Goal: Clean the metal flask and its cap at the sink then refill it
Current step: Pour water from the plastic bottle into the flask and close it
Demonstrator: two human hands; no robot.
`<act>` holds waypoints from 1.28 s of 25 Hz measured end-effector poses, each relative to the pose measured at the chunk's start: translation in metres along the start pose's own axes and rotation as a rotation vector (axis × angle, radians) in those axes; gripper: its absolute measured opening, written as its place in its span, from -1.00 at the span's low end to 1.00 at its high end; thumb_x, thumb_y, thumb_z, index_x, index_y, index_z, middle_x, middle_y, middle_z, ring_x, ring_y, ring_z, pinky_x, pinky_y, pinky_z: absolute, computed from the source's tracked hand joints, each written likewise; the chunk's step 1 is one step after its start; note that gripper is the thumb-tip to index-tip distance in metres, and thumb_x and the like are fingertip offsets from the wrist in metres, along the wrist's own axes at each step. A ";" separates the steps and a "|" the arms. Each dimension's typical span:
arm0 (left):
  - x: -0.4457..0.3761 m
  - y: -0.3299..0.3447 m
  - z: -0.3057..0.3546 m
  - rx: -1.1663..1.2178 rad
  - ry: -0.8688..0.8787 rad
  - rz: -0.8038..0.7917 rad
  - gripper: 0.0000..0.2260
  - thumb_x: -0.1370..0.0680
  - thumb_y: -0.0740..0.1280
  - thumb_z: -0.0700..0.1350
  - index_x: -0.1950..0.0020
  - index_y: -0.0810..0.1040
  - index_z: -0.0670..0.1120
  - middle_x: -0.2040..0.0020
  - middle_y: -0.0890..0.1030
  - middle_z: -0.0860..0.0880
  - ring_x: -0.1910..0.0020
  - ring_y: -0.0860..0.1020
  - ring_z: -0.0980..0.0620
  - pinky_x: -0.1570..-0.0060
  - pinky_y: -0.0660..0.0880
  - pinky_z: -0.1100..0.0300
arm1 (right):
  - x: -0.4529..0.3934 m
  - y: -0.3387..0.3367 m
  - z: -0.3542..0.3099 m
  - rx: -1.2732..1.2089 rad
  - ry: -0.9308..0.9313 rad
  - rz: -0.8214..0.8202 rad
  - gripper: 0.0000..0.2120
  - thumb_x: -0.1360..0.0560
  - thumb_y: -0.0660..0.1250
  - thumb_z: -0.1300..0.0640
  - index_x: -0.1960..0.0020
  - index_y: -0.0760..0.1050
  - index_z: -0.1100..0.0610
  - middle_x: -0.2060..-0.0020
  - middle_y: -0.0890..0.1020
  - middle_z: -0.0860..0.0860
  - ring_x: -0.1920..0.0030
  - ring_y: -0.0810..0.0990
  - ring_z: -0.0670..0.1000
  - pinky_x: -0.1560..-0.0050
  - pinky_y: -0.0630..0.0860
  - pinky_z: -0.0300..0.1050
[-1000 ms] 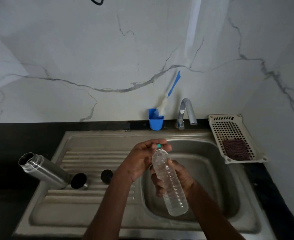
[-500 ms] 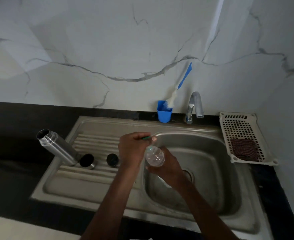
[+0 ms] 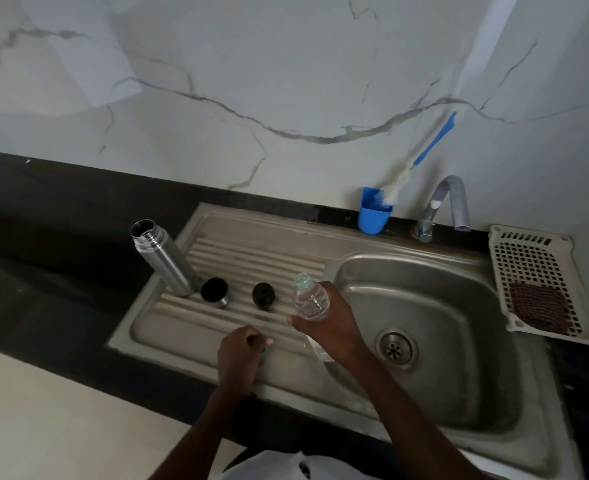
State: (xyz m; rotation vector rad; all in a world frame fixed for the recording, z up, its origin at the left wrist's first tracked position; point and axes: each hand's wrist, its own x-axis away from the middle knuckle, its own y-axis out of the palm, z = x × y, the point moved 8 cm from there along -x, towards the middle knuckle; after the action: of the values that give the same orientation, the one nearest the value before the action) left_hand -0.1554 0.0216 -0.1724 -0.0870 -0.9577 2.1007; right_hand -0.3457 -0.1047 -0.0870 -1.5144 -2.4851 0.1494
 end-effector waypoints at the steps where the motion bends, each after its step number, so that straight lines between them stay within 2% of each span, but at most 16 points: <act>1: 0.001 0.001 -0.002 -0.044 0.039 -0.002 -0.83 -0.48 0.56 -0.01 0.25 0.62 0.06 0.23 0.59 0.09 0.22 0.59 0.08 0.20 0.50 0.11 | -0.001 0.008 -0.004 0.001 -0.001 -0.011 -0.52 -0.29 0.67 0.19 -0.10 0.52 0.01 0.09 0.70 -0.06 0.11 0.68 -0.13 0.12 0.56 -0.30; 3: -0.004 -0.001 -0.005 -0.138 0.131 0.009 -0.88 -0.45 0.57 -0.01 0.18 0.66 0.06 0.16 0.54 0.12 0.14 0.56 0.07 0.13 0.43 0.11 | -0.003 0.025 -0.008 0.005 0.007 -0.043 -0.51 -0.28 0.68 0.18 -0.10 0.52 0.03 0.10 0.70 -0.06 0.11 0.68 -0.14 0.12 0.56 -0.29; 6: -0.008 -0.004 -0.011 -0.070 0.196 0.010 -0.84 -0.43 0.59 0.01 0.08 0.65 0.09 0.11 0.56 0.15 0.10 0.56 0.15 0.06 0.49 0.10 | -0.008 0.043 -0.015 0.038 0.012 -0.057 -0.51 -0.27 0.69 0.14 -0.07 0.52 -0.06 0.09 0.70 -0.16 0.09 0.68 -0.15 0.09 0.56 -0.27; 9: 0.000 -0.025 -0.002 0.051 0.275 0.057 -0.94 -0.57 0.42 0.08 0.06 0.58 0.15 0.10 0.55 0.17 0.09 0.53 0.20 0.05 0.48 0.10 | -0.014 0.052 -0.024 0.057 0.023 -0.049 -0.51 -0.28 0.68 0.16 -0.08 0.52 -0.04 0.11 0.70 -0.15 0.11 0.68 -0.19 0.13 0.53 -0.34; 10: 0.001 -0.039 -0.001 0.084 0.318 0.119 -0.95 -0.61 0.35 0.09 0.02 0.56 0.15 0.09 0.55 0.16 0.08 0.53 0.19 0.05 0.50 0.07 | -0.017 0.055 -0.027 0.041 0.032 -0.044 -0.50 -0.29 0.67 0.21 -0.11 0.52 0.02 0.13 0.69 -0.11 0.12 0.68 -0.22 0.15 0.52 -0.38; 12: -0.002 -0.079 -0.005 0.163 0.351 0.302 -0.98 -0.66 0.33 -0.02 -0.07 0.53 0.10 0.02 0.55 0.10 0.03 0.53 0.12 0.00 0.55 -0.05 | -0.026 0.060 -0.036 0.026 0.024 -0.033 -0.51 -0.31 0.66 0.26 -0.13 0.52 0.09 0.14 0.68 -0.09 0.16 0.66 -0.27 0.19 0.50 -0.42; 14: -0.015 -0.126 -0.017 0.252 0.285 0.519 -0.84 -0.64 0.40 -0.15 -0.20 0.53 0.00 -0.11 0.55 0.02 -0.06 0.54 0.01 -0.08 0.55 -0.15 | -0.037 0.067 -0.052 0.057 -0.009 -0.013 -0.54 -0.31 0.66 0.21 -0.08 0.51 0.04 0.15 0.67 -0.11 0.19 0.64 -0.28 0.21 0.49 -0.44; 16: -0.037 -0.161 -0.022 0.363 0.138 0.618 -0.58 -0.55 0.52 -0.09 -0.36 0.48 -0.06 -0.28 0.50 -0.05 -0.20 0.52 -0.05 -0.16 0.53 -0.09 | -0.050 0.077 -0.068 0.084 -0.044 -0.001 -0.55 -0.31 0.66 0.18 -0.07 0.50 0.03 0.15 0.66 -0.10 0.20 0.63 -0.27 0.23 0.47 -0.45; 19: -0.080 -0.175 -0.018 0.400 -0.023 0.478 -0.14 -0.41 0.64 0.06 -0.59 0.27 -0.01 -0.54 0.31 -0.05 -0.46 0.39 -0.05 -0.34 0.41 0.00 | -0.069 0.098 -0.091 0.089 -0.084 -0.008 -0.52 -0.30 0.68 0.16 -0.09 0.50 0.05 0.12 0.67 -0.09 0.17 0.64 -0.24 0.18 0.48 -0.44; 21: -0.106 -0.180 -0.017 0.398 0.001 0.430 -0.01 -0.34 0.68 0.09 -0.62 0.21 0.01 -0.58 0.29 -0.04 -0.50 0.36 -0.06 -0.40 0.40 -0.03 | -0.081 0.113 -0.103 0.068 -0.104 -0.016 -0.49 -0.29 0.69 0.13 -0.12 0.52 0.05 0.08 0.69 -0.07 0.11 0.67 -0.18 0.09 0.55 -0.33; 22: -0.118 -0.183 -0.015 0.435 0.023 0.411 -0.04 -0.33 0.69 0.07 -0.60 0.25 0.00 -0.53 0.36 -0.04 -0.47 0.42 -0.04 -0.38 0.43 -0.01 | -0.087 0.120 -0.107 0.060 -0.110 -0.010 -0.48 -0.28 0.70 0.10 -0.13 0.52 0.04 0.07 0.70 -0.07 0.08 0.68 -0.15 0.05 0.58 -0.26; 24: -0.133 -0.188 -0.008 0.503 0.039 0.374 -0.24 -0.37 0.67 -0.01 -0.48 0.41 -0.03 -0.31 0.56 0.03 -0.29 0.57 -0.01 -0.21 0.51 0.17 | -0.093 0.131 -0.114 0.038 -0.116 0.007 -0.47 -0.27 0.70 0.07 -0.14 0.53 0.03 0.05 0.70 -0.07 0.07 0.69 -0.12 0.01 0.60 -0.18; 26: -0.138 -0.193 0.005 0.510 0.070 0.366 -0.44 -0.44 0.63 -0.10 -0.37 0.49 -0.06 -0.14 0.61 0.09 -0.17 0.63 0.00 -0.02 0.49 0.31 | -0.094 0.134 -0.117 0.017 -0.112 0.026 -0.48 -0.27 0.70 0.09 -0.13 0.53 0.02 0.06 0.70 -0.08 0.07 0.69 -0.13 0.03 0.59 -0.20; 28: -0.137 -0.199 0.024 0.527 0.153 0.365 -0.48 -0.47 0.60 -0.14 -0.35 0.48 -0.07 -0.14 0.62 0.06 -0.11 0.63 0.07 -0.03 0.54 0.28 | -0.091 0.126 -0.119 -0.006 -0.111 0.057 -0.50 -0.28 0.70 0.11 -0.12 0.54 0.01 0.08 0.70 -0.09 0.08 0.69 -0.13 0.05 0.57 -0.24; 32: -0.128 -0.198 0.091 0.543 0.339 0.289 -0.47 -0.45 0.60 -0.17 -0.34 0.46 -0.05 -0.14 0.63 0.05 -0.03 0.64 0.16 0.08 0.53 0.42 | -0.074 0.080 -0.124 -0.035 -0.108 0.145 -0.53 -0.28 0.70 0.11 -0.08 0.56 0.06 0.09 0.71 -0.01 0.08 0.70 -0.02 0.01 0.63 -0.11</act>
State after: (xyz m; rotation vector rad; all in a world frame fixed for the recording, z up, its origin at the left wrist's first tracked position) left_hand 0.0256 -0.0458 -0.0094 -0.3050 -0.1638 2.4372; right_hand -0.2132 -0.1371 0.0061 -1.7448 -2.4701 0.2182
